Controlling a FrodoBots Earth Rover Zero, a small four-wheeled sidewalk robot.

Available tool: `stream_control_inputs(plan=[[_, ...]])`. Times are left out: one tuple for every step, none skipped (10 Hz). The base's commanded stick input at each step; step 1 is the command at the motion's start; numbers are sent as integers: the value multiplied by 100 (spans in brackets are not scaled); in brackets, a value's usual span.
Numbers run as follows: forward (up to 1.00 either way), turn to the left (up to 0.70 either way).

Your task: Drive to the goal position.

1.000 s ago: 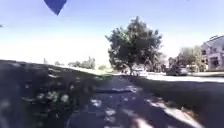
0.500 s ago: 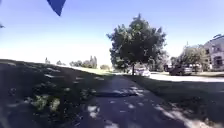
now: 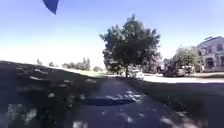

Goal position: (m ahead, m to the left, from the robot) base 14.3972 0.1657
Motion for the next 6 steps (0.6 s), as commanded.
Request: stream_control_inputs(plan=[[85, -2], [85, -2], [85, -2], [85, -8], [85, -22], [85, -34]])
